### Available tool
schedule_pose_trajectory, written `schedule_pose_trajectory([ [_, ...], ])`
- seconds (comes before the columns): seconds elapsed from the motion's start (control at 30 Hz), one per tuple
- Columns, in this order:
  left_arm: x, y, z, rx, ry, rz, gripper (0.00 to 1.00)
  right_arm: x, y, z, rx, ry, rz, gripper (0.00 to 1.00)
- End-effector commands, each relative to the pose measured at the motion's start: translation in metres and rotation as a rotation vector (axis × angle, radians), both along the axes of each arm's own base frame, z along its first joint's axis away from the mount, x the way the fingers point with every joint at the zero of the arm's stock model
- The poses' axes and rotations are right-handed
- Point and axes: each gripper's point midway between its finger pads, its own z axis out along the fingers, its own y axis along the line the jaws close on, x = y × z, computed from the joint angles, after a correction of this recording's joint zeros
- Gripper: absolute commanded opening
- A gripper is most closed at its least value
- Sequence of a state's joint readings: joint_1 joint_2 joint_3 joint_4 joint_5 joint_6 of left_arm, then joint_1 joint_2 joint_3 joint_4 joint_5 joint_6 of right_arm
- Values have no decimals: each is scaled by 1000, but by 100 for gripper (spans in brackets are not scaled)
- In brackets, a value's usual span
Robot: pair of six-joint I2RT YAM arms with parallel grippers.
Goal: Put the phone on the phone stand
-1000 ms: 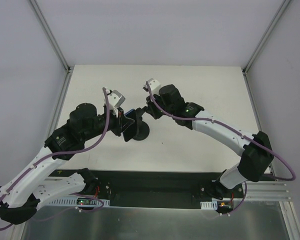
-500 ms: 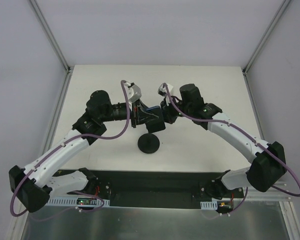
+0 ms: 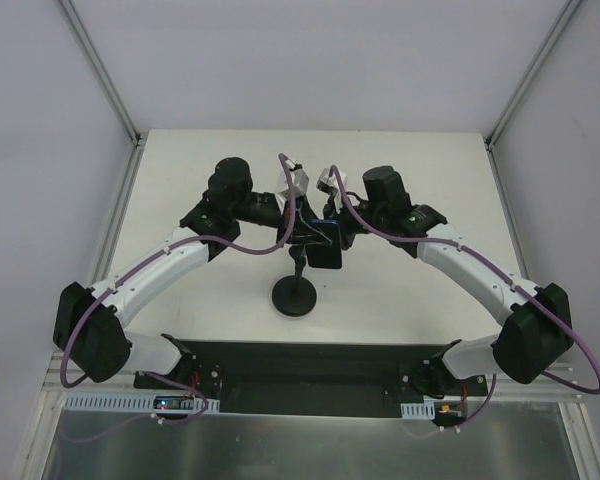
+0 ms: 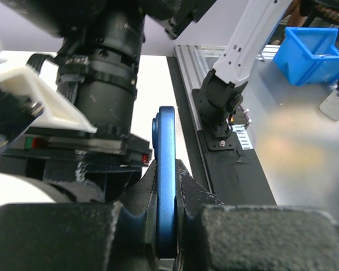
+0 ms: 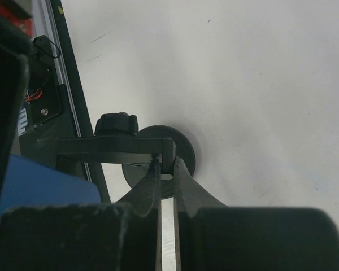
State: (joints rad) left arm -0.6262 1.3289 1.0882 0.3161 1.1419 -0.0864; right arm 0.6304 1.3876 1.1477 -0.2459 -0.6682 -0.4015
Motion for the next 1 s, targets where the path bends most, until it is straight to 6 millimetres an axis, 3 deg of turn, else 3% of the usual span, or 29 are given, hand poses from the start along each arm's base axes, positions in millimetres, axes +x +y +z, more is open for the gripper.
schedule_pose_trajectory([
  [0.0,6,7,17,-47,-128,-24,0,0,8,38,100,-80,52,1],
  [0.37,10,9,0,-7,-91,-5,0,6,5,43,106,-89,14,1],
  [0.7,13,20,-16,45,-71,129,0,12,3,47,129,-85,-51,1],
  [0.83,26,30,-18,72,-72,292,0,20,0,51,146,-76,-140,1],
  [0.93,52,47,-27,130,-83,550,0,33,-9,49,140,-70,-331,1],
  [0.97,78,64,-39,187,-98,763,0,48,-20,48,116,-104,-470,1],
])
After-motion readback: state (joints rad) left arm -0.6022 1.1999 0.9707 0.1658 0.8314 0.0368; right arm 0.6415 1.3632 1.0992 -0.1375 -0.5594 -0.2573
